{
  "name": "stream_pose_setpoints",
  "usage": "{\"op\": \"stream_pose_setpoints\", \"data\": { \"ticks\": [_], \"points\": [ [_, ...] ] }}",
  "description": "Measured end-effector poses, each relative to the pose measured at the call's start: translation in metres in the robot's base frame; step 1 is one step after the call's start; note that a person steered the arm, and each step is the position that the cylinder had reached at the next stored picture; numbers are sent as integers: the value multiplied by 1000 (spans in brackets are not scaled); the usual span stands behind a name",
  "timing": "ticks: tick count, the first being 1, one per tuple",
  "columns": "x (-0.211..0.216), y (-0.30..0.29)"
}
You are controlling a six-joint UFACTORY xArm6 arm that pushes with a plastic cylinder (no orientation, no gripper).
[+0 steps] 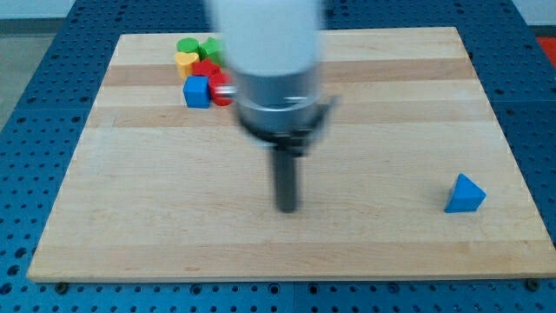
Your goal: Put the blue triangle diagonally to blue cube
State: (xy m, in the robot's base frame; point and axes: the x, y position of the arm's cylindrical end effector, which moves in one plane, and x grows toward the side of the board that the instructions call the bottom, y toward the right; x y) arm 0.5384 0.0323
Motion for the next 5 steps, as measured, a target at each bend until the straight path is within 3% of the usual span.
{"op": "stream_pose_setpoints", "data": {
  "ticks": [1, 2, 3, 4, 5],
  "points": [
    [1, 92],
    [51, 81],
    [79, 112],
    [64, 185],
    [34, 220]
  ]
}}
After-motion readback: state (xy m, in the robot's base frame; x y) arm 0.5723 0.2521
